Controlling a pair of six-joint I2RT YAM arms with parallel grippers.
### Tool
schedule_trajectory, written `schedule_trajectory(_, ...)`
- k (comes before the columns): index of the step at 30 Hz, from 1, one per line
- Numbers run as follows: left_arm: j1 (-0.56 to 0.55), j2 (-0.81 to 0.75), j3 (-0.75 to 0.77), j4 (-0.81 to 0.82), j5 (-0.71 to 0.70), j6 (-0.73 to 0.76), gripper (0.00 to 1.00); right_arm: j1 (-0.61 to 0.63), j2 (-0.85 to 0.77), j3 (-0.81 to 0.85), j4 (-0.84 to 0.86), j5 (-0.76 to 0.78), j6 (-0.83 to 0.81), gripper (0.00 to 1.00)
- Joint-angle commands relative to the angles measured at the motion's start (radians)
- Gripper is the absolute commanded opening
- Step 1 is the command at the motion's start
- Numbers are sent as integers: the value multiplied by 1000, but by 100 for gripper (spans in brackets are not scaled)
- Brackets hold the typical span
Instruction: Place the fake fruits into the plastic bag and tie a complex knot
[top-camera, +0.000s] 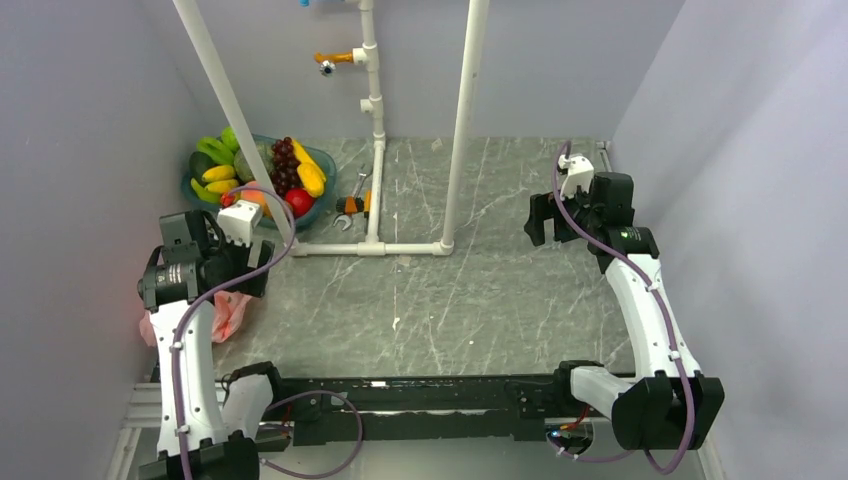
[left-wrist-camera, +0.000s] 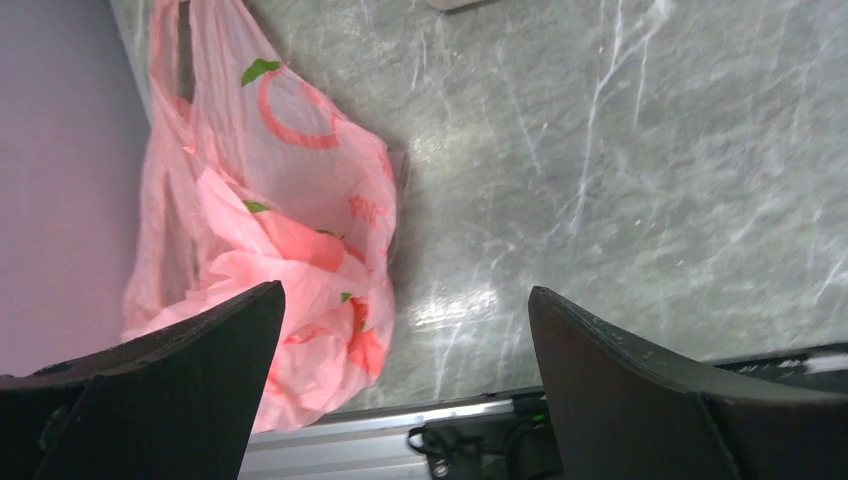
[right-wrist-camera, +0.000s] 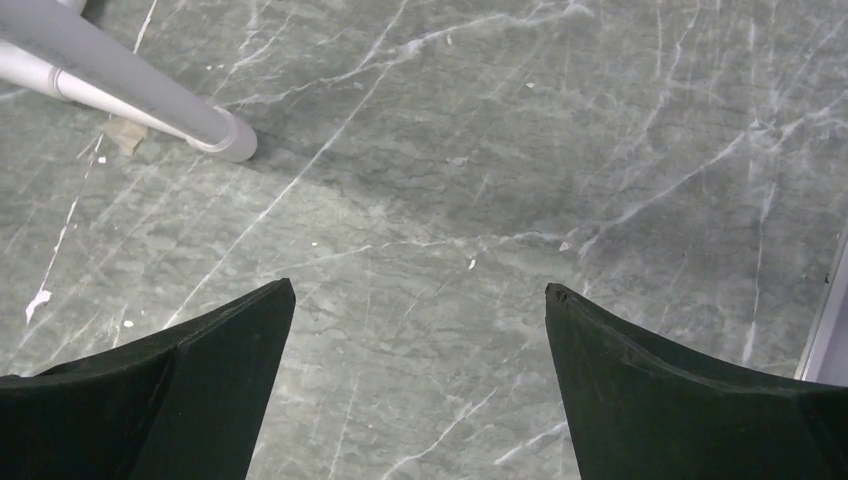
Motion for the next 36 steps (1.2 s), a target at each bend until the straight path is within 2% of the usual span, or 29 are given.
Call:
schedule_trajectory(1,2,38,94,-114,-80,200,99,10,-19,4,-14,-64,-44,100)
schedule_trajectory(6,37,61,83,-142,-268,479,99,10,-35,-6,-65,-123,-125,100)
schedule_trajectory(8,108,121,99,-172,-275,551,99,38,-14,11,-121,-162,-162,100)
schedule_trajectory(12,202,193,75,-125,-288,636,99,48,5,22,-150,-186,-178,100)
schedule_trajectory(15,252,218,-40,-12,-286,692,99,53,-5,15,-134,-200,-172,100)
schedule_trajectory(20,266,270,-289,219,-329,749,97,61,-12,10,-136,-210,-171,100)
schedule_trajectory(22,267,281,-335,251,-304,762,82,63,-21,7,-145,-209,-173,100)
schedule_trajectory(25,253,258,-309,168,-200,771,43,63,-42,4,-144,-210,-152,100)
schedule_trajectory(28,204,188,-257,19,-4,806,9,63,-65,0,-137,-231,-98,100)
schedule_trajectory(31,83,83,-252,-40,115,811,0,62,-89,-19,-111,-248,-10,100)
schedule_trajectory(36,-215,-41,-218,-81,327,755,0,64,-135,-53,-73,-292,78,100)
